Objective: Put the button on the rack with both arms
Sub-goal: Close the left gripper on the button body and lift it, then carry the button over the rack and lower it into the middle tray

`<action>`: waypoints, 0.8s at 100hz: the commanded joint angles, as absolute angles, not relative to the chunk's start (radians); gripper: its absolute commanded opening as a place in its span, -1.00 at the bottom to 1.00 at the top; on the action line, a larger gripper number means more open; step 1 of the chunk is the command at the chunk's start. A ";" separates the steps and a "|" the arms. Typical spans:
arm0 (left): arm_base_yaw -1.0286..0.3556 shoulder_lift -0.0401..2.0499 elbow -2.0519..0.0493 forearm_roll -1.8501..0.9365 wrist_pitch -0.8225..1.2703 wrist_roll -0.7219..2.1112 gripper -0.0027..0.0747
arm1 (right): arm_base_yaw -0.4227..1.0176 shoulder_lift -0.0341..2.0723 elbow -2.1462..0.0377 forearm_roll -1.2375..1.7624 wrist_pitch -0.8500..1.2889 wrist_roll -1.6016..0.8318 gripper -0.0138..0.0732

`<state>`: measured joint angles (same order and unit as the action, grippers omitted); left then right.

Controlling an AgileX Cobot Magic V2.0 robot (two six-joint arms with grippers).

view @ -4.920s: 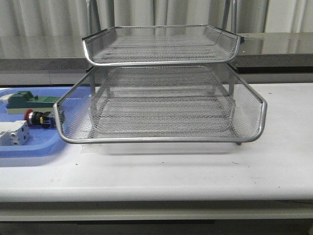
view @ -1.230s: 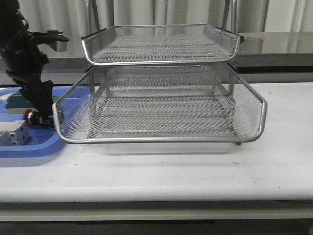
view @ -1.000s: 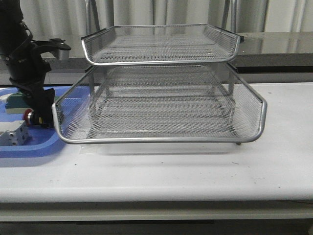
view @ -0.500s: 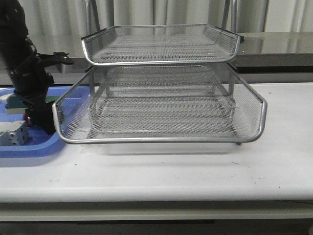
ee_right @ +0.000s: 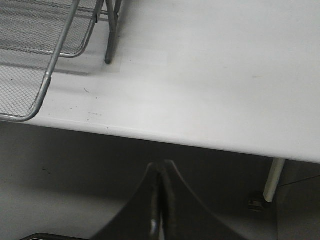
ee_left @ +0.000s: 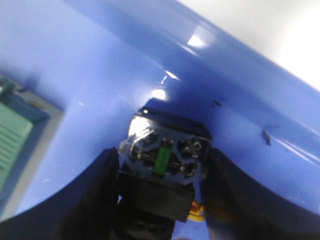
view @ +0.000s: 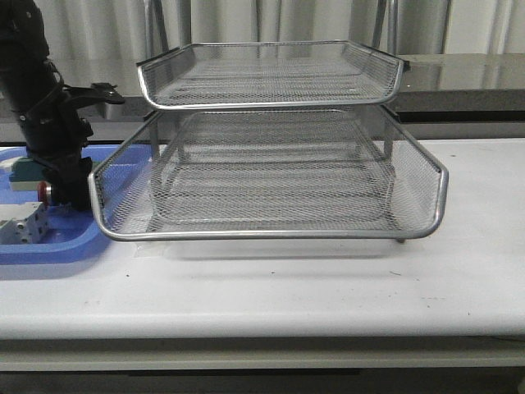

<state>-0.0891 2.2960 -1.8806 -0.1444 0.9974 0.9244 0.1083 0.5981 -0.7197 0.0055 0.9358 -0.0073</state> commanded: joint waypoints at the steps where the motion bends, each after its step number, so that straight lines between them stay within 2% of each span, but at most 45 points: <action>1: -0.094 2.234 -1.932 -0.158 1.012 0.925 -0.59 | 0.108 0.599 -0.752 0.000 0.882 -0.008 -0.84; 16: -0.094 2.234 -1.983 -0.158 1.078 0.925 -0.86 | 0.108 0.599 -0.752 0.000 0.882 -0.008 -0.84; 28: -0.094 2.234 -2.039 -0.156 1.177 0.925 -0.98 | 0.108 0.599 -0.752 0.000 0.882 -0.008 -0.84; 40: -0.094 2.234 -2.102 -0.154 1.269 0.925 -0.98 | 0.108 0.599 -0.752 0.000 0.882 -0.008 -0.84; 80: -0.094 2.124 -2.123 -0.144 1.267 0.865 -0.98 | 0.108 0.599 -0.752 0.000 0.882 -0.008 -0.84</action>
<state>-0.0891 2.2303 -2.0872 -0.1328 1.2305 0.8862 0.1083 0.5981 -0.7197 0.0055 0.9358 -0.0073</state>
